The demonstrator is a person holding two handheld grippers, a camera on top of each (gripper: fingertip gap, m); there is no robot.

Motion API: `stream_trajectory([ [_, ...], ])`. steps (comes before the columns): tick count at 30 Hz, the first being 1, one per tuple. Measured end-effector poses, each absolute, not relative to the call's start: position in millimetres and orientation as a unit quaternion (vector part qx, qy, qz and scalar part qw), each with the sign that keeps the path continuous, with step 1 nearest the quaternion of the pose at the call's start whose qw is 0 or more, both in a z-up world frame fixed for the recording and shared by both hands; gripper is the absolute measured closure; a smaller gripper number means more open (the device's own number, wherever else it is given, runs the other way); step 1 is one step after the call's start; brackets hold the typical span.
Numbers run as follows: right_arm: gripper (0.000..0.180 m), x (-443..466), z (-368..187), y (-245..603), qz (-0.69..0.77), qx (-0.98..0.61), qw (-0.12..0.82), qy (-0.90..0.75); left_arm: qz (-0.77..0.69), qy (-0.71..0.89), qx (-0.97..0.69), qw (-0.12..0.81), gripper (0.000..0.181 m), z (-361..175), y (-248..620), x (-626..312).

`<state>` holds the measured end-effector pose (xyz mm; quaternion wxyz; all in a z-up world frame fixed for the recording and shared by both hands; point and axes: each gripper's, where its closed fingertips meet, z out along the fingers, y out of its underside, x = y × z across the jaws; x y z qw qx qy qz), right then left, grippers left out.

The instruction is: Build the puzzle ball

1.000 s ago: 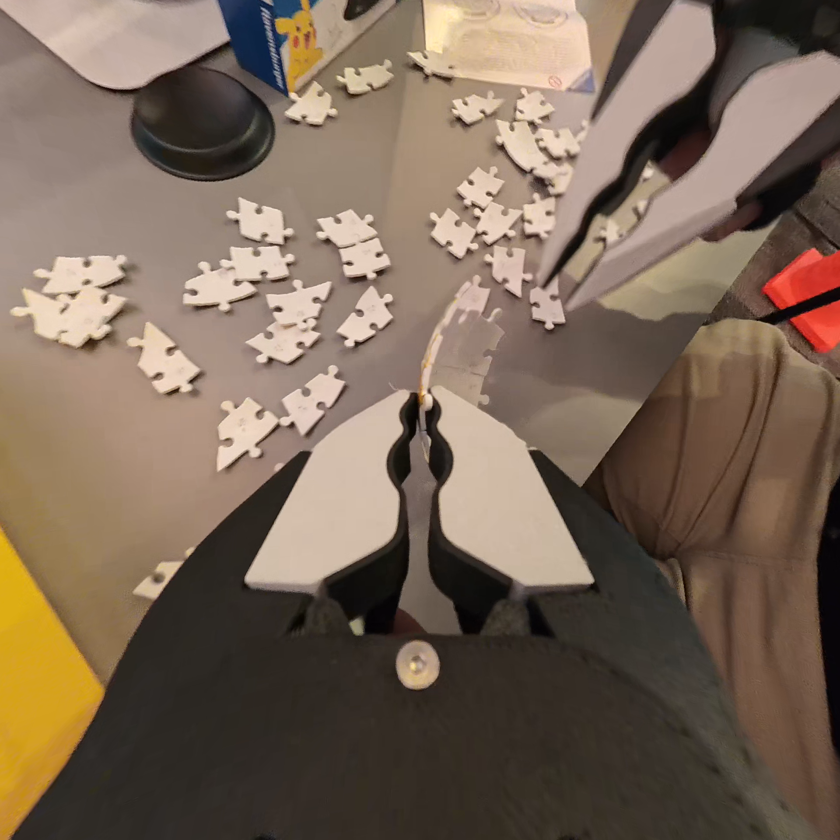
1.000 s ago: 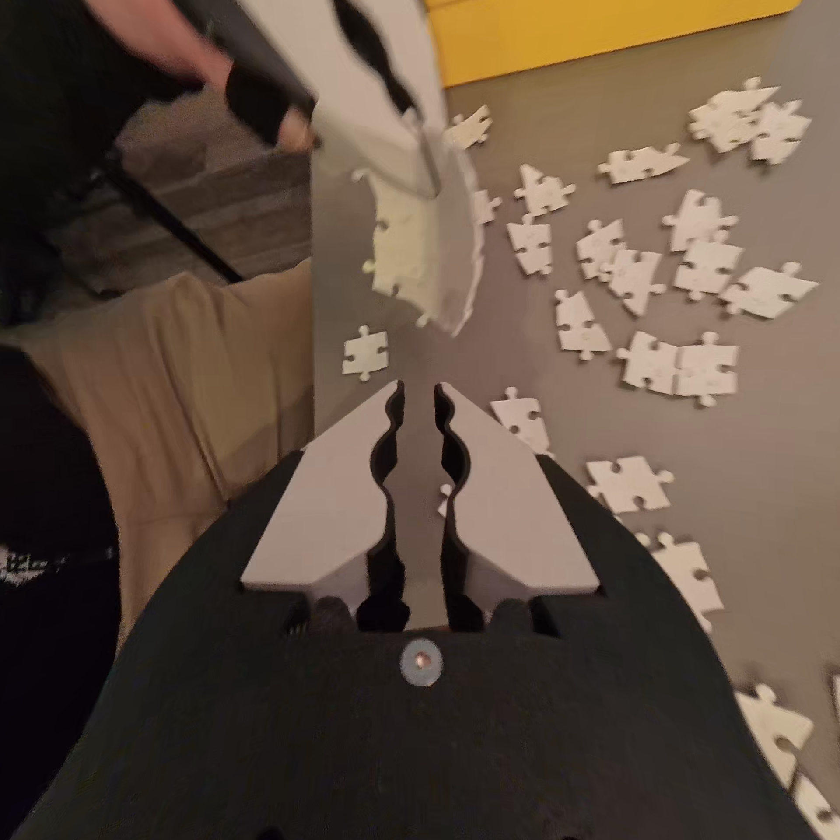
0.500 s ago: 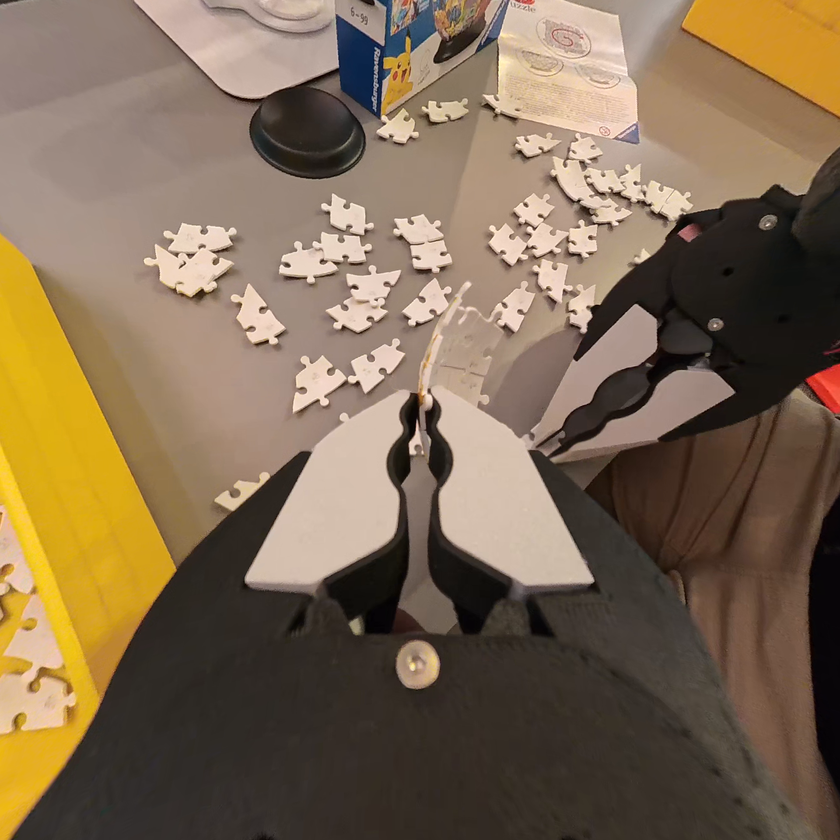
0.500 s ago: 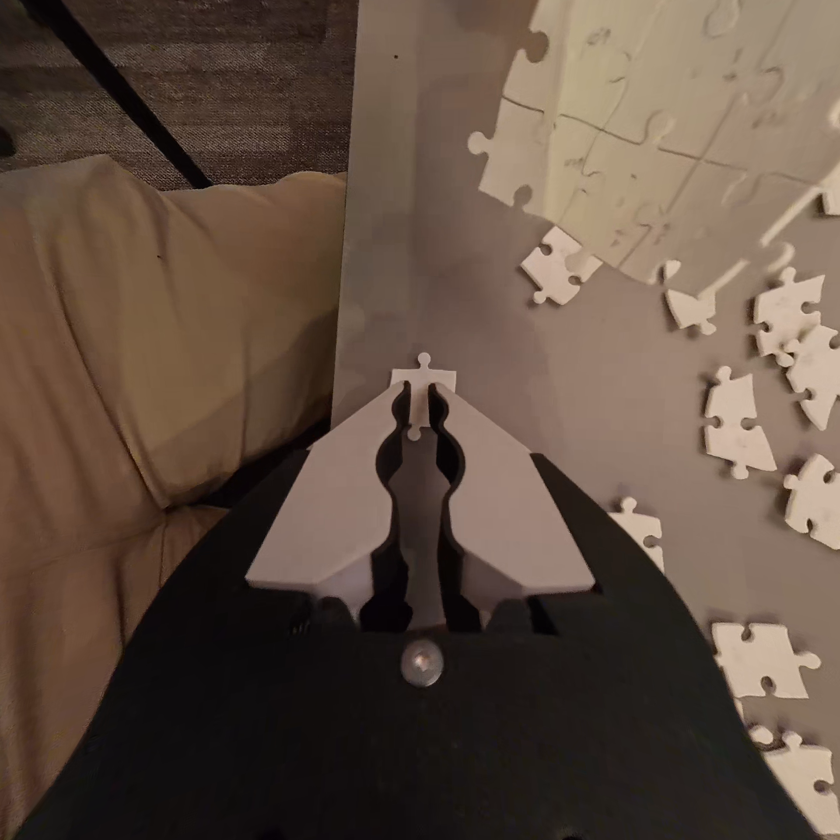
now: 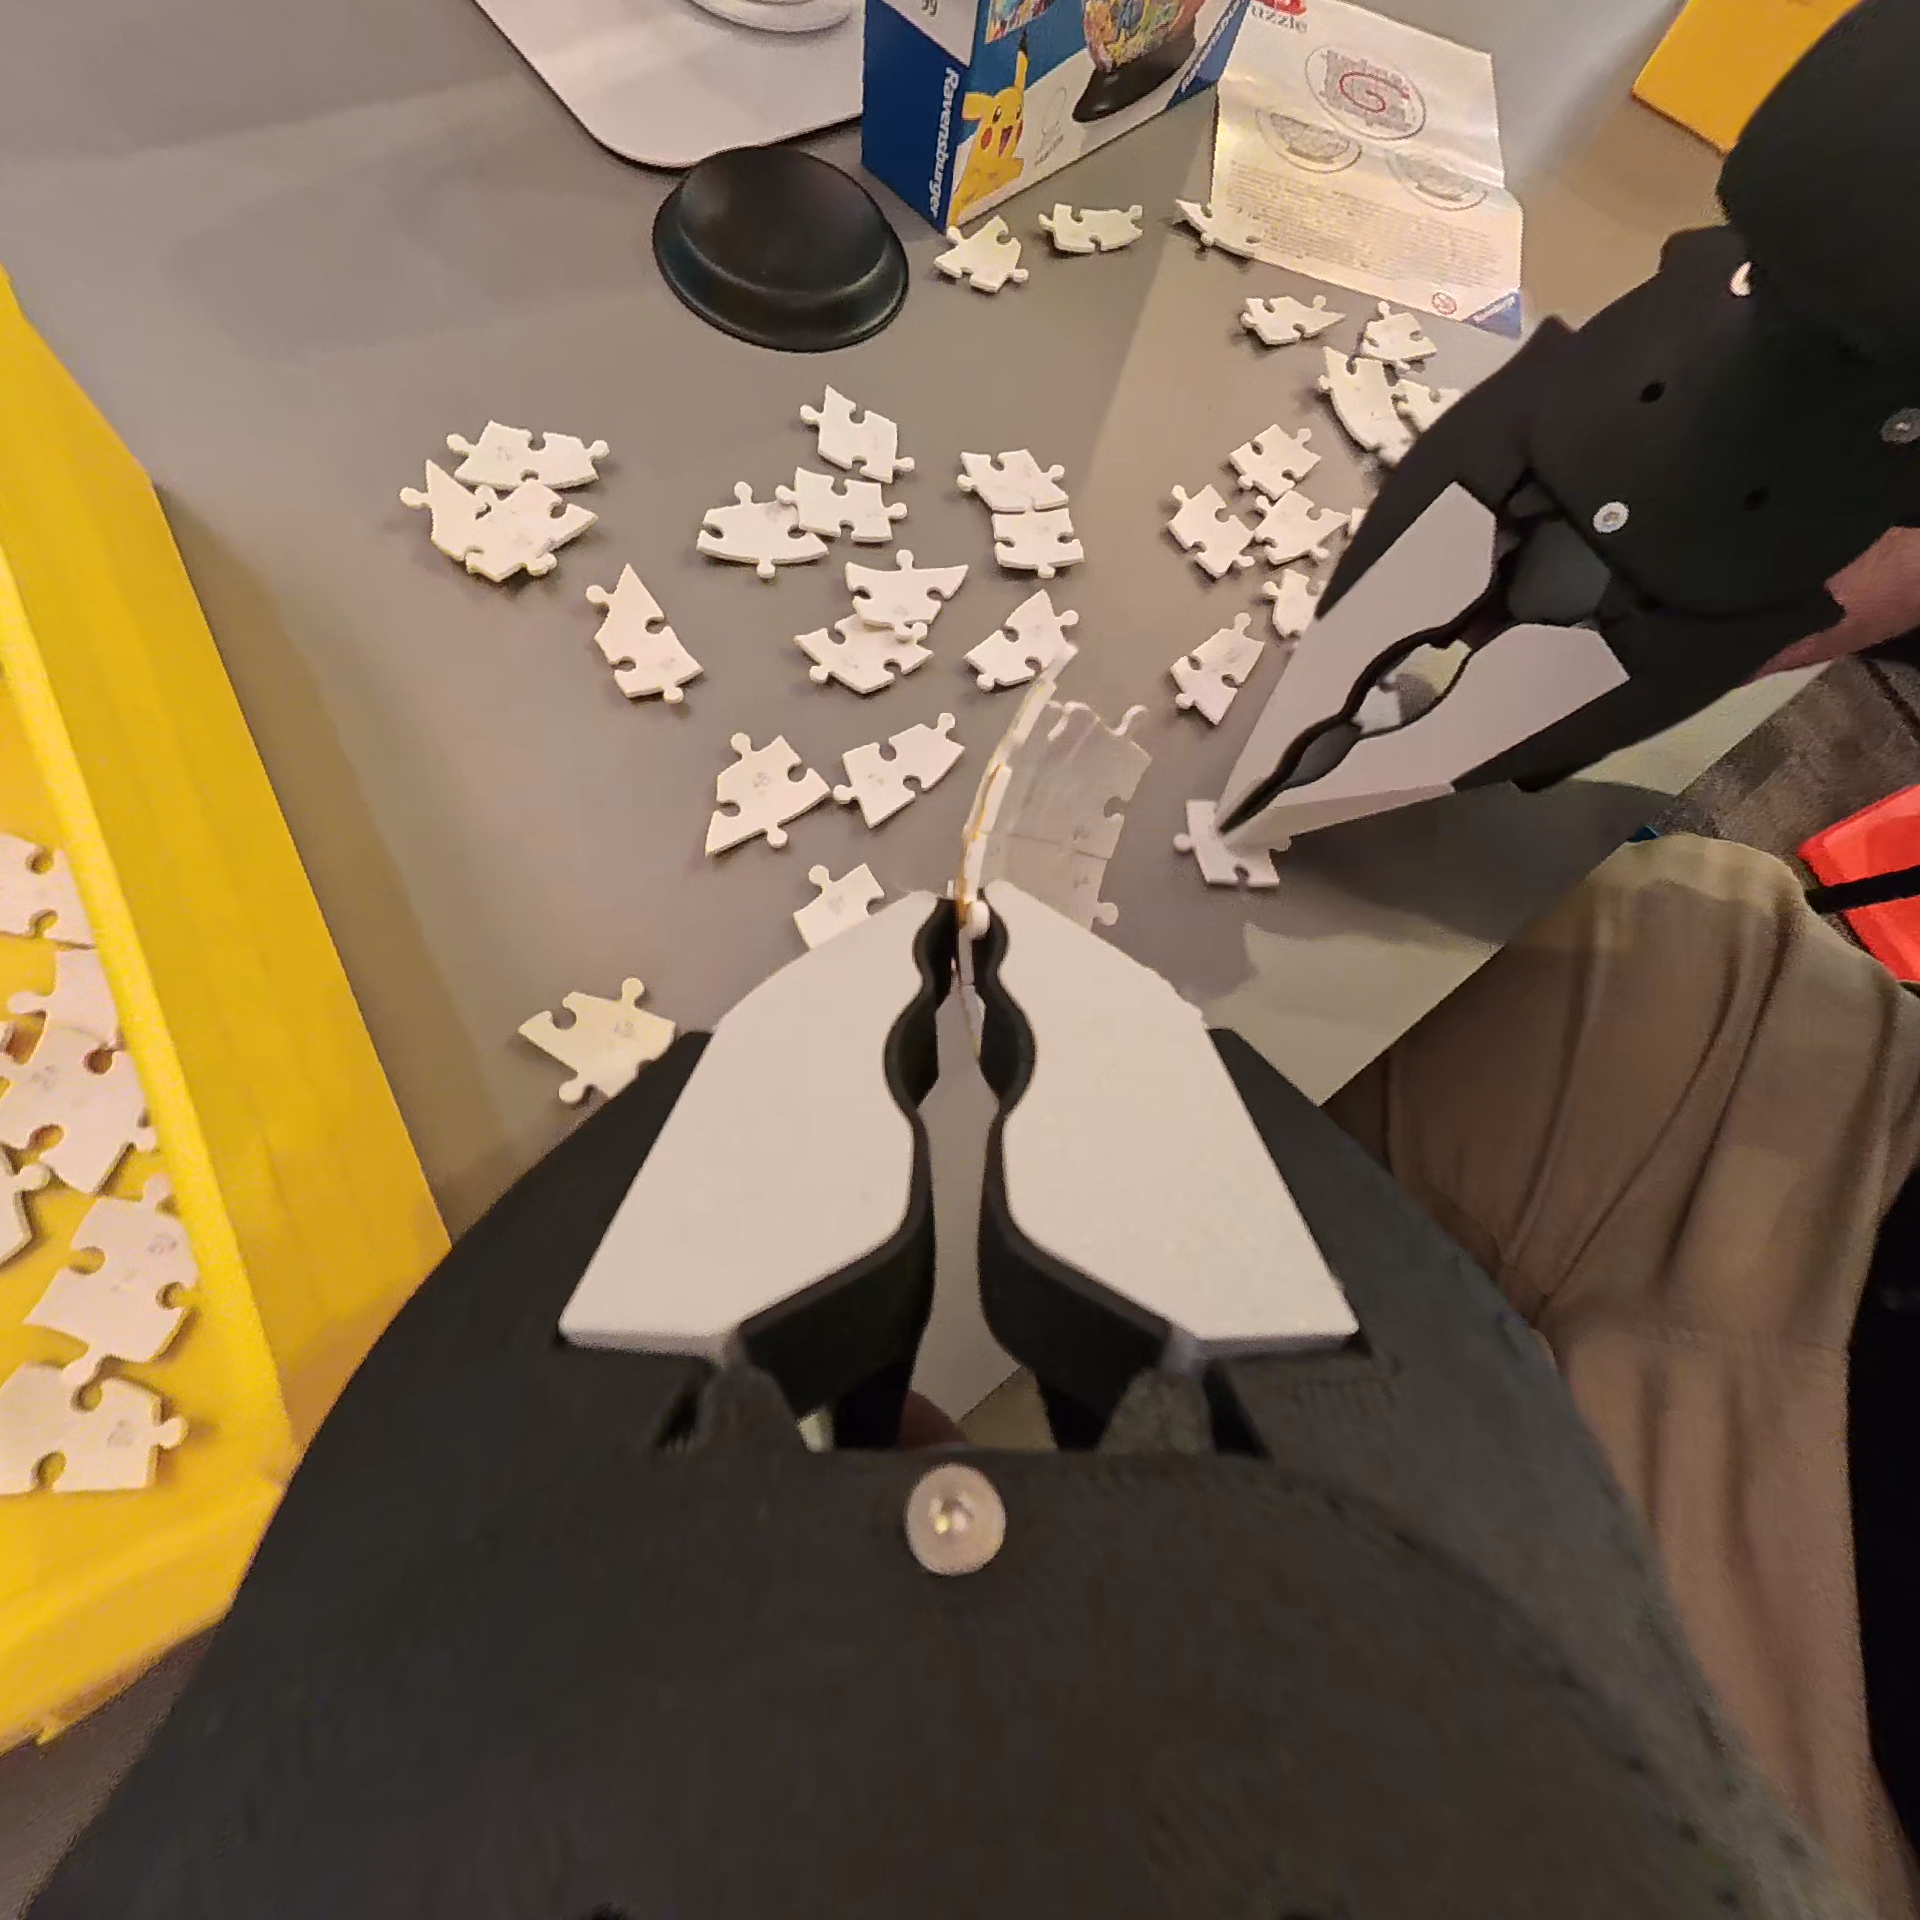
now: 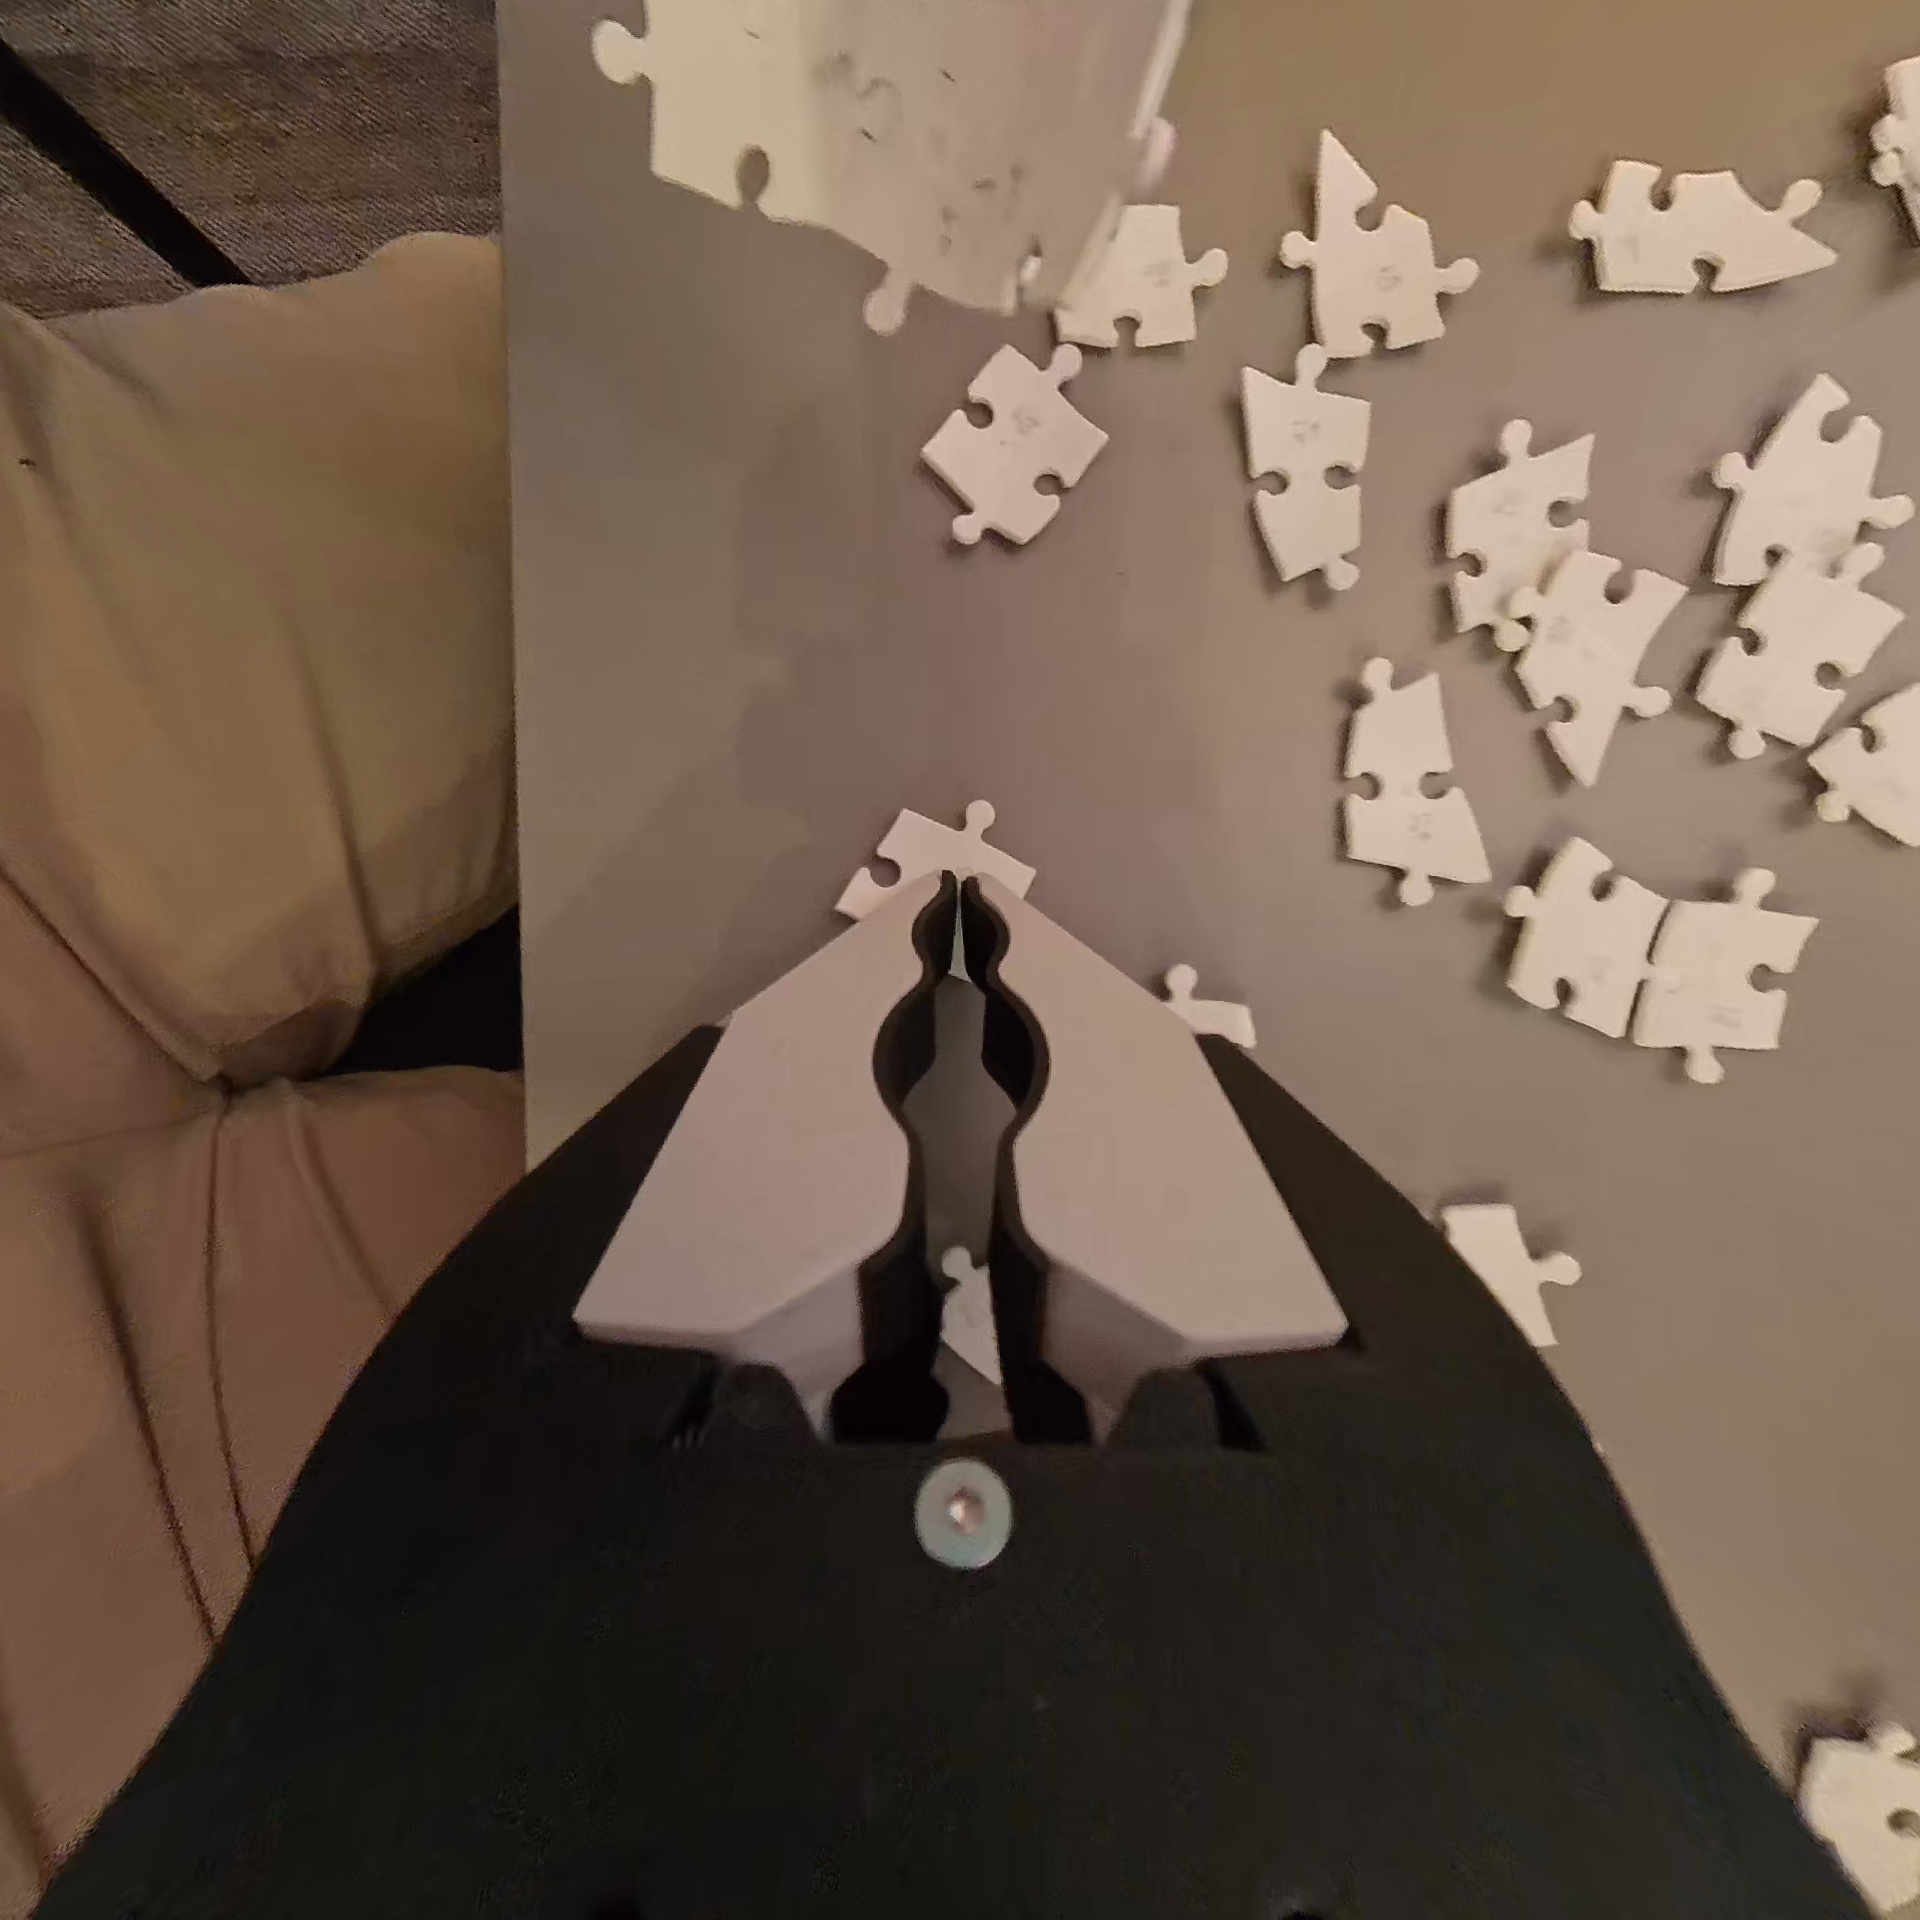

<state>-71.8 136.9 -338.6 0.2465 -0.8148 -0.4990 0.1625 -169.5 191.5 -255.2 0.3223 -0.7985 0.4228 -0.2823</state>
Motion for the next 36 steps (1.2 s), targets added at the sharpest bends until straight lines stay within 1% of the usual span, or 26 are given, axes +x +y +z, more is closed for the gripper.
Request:
stream_trajectory([
  [3, 0.178, -66.4, -338.6, 145.1, 0.142, -0.816, 0.251, -0.501, -0.284, 0.415, -0.800, 0.327, 0.178, -252.8, 190.3, -173.0],
  [6, 0.172, -65.7, -337.3, 149.1, 0.141, -0.819, 0.251, -0.497, -0.281, 0.415, -0.799, 0.332, 0.178, -249.7, 187.8, -174.6],
  [17, 0.165, -68.7, -312.5, 164.9, 0.133, -0.817, 0.296, -0.477, -0.285, 0.404, -0.800, 0.341, 0.178, -245.1, 171.7, -184.7],
  [28, 0.162, -89.0, -302.3, 156.8, 0.130, -0.797, 0.306, -0.504, -0.283, 0.380, -0.811, 0.344, 0.178, -248.9, 164.2, -206.4],
  [36, 0.161, -84.9, -303.7, 157.0, 0.118, -0.796, 0.308, -0.507, -0.293, 0.385, -0.806, 0.341, 0.178, -250.4, 165.6, -198.1],
])
